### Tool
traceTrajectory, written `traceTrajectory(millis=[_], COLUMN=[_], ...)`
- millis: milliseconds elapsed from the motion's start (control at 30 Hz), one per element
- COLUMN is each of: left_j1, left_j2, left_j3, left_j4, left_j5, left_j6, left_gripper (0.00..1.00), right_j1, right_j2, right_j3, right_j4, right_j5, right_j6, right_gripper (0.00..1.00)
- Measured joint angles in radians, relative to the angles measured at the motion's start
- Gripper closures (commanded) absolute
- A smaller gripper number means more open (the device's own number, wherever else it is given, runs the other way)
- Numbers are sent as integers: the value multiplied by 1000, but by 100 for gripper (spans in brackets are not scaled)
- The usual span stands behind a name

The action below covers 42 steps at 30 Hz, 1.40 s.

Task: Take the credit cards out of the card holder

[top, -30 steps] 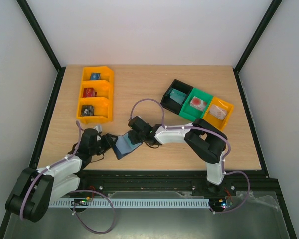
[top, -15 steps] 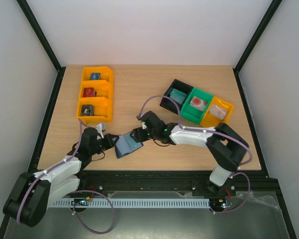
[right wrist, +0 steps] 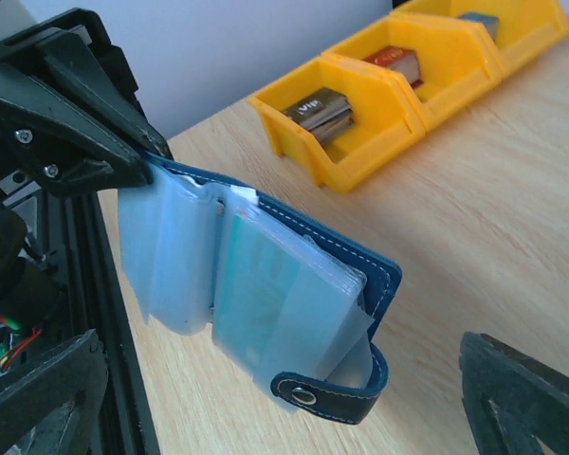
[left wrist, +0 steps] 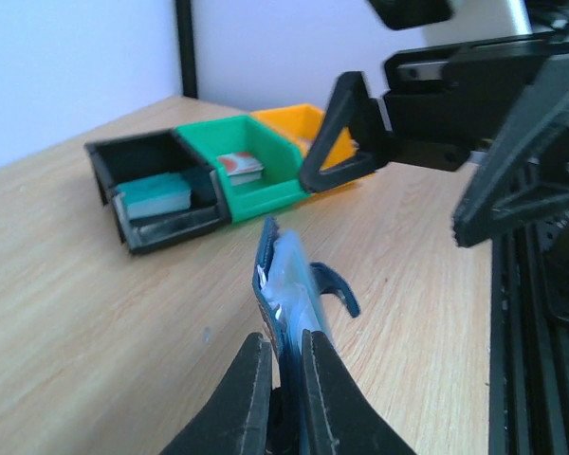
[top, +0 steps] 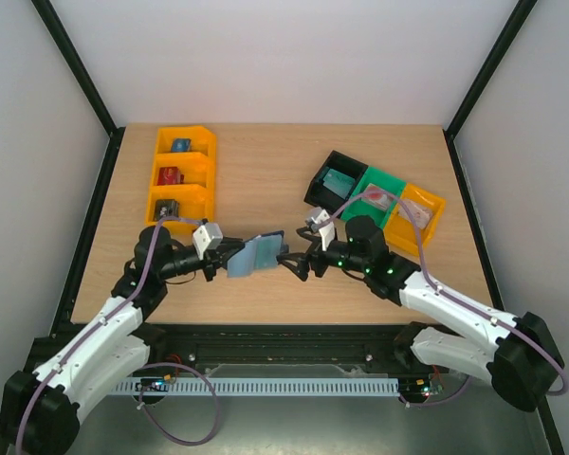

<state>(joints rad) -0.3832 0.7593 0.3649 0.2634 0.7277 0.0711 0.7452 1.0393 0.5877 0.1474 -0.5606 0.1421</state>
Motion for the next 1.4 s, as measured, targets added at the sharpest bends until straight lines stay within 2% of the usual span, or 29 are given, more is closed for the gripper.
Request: traceTrajectory(millis=[333, 467, 667, 933, 1300, 1400], left_j1=[-23, -29, -60, -68, -69, -71], left_j2=[-121, -173, -175, -180, -177, -177], left_j3=[130, 141, 141, 139, 135, 131], left_j4=[-47, -43, 8, 78, 114, 128], left_j5=[112, 132, 140, 143, 143, 143], left_j6=[66, 67, 36, -14, -51, -63], left_gripper=[98, 98, 98, 98, 98, 98], right_j1=[-27, -28, -28, -26, 48, 64], right_j2=[-93, -88, -83, -36, 61, 69], right_j3=[-8, 45, 172, 193, 238, 256], right_j4=[14, -17, -34, -37, -23, -13], right_j5=[-50, -84, -125, -156, -227, -248], right_j6=[-75, -76, -60, -27, -24, -22], right_gripper=[1, 0, 18, 41, 36, 42])
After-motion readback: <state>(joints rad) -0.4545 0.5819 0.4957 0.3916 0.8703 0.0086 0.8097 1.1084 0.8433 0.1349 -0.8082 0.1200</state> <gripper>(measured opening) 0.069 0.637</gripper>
